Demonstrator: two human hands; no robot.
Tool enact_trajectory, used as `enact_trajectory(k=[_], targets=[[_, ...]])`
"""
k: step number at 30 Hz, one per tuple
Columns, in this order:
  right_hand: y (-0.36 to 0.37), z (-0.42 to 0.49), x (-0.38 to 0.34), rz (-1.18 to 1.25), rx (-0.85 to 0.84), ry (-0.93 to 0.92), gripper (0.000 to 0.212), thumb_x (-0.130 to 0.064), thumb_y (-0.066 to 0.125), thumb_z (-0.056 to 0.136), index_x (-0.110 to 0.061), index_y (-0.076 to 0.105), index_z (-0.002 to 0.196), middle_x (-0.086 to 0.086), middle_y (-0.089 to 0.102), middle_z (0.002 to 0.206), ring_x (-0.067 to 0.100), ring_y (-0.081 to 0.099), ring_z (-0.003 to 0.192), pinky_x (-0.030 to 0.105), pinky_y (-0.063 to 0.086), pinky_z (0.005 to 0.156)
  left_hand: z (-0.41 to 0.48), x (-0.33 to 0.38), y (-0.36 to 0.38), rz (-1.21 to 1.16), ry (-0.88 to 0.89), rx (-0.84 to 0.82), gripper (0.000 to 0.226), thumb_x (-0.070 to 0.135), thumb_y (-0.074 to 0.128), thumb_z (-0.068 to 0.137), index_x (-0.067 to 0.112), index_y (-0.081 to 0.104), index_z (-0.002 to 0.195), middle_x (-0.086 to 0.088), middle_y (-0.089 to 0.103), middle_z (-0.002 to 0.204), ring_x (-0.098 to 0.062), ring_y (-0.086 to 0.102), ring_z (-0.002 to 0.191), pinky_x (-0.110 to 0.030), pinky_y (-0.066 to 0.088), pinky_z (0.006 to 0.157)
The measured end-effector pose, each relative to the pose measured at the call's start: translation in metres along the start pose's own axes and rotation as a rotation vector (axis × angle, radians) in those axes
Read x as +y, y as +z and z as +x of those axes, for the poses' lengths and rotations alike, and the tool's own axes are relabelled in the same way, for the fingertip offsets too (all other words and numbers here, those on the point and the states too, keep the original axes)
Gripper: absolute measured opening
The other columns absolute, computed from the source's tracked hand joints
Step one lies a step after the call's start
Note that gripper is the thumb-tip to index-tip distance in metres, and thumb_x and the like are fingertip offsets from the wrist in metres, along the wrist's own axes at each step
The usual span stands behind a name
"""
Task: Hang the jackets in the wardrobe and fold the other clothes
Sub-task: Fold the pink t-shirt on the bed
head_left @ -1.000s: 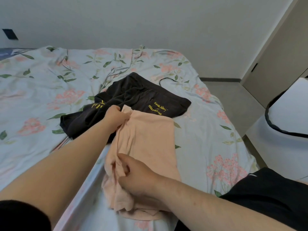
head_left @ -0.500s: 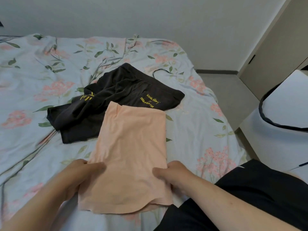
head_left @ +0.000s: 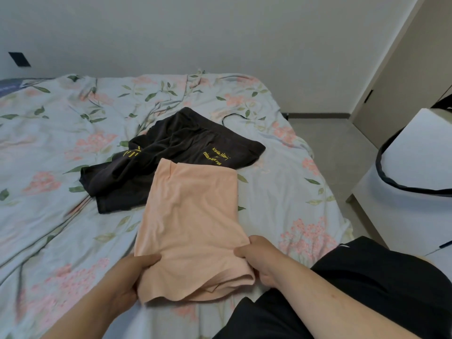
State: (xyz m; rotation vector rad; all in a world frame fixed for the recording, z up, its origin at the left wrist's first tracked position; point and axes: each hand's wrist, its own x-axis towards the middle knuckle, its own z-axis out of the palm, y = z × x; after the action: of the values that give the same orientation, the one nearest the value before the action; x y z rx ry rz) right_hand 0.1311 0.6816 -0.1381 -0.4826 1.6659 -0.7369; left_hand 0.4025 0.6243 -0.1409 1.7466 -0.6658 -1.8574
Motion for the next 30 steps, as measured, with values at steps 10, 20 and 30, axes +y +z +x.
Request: enact_trajectory(k=[10,20,30], targets=[[-0.021,-0.025,-0.027,0.424,-0.119,-0.146,0.034,0.009,0.036,0.088,-0.003,0.069,0.091,0.014,0.064,0.079,0.022,0.058,0.063,0.029,0.048,0.053,-0.017,0.011,0.011,-0.18,0.087,-0.174,0.047,0.001,0.057,0.091,0.017,0.049,0.134,-0.016,0.071,0.115,-0.041,0.07,0.098,-0.051,0.059,0.071],[-0.045,-0.056,-0.073,0.136,0.037,-0.68,0.032,0.018,0.062,0.078,-0.012,0.072,0.082,-0.001,0.068,0.074,0.012,0.056,0.072,0.023,0.046,0.064,-0.071,0.091,0.032,-0.45,0.477,-0.308,0.038,-0.003,0.039,0.093,0.007,0.075,0.101,-0.015,0.072,0.099,-0.02,0.072,0.062,-0.026,0.054,0.043],[-0.114,-0.115,-0.164,0.261,0.161,-0.973,0.018,-0.011,0.061,0.094,-0.003,0.069,0.108,0.016,0.073,0.108,0.031,0.067,0.106,0.045,0.053,0.087,-0.118,0.177,0.092,0.211,1.055,-0.47,0.052,-0.017,0.066,0.069,0.013,0.07,0.11,-0.013,0.073,0.101,-0.018,0.069,0.089,-0.026,0.058,0.074]])
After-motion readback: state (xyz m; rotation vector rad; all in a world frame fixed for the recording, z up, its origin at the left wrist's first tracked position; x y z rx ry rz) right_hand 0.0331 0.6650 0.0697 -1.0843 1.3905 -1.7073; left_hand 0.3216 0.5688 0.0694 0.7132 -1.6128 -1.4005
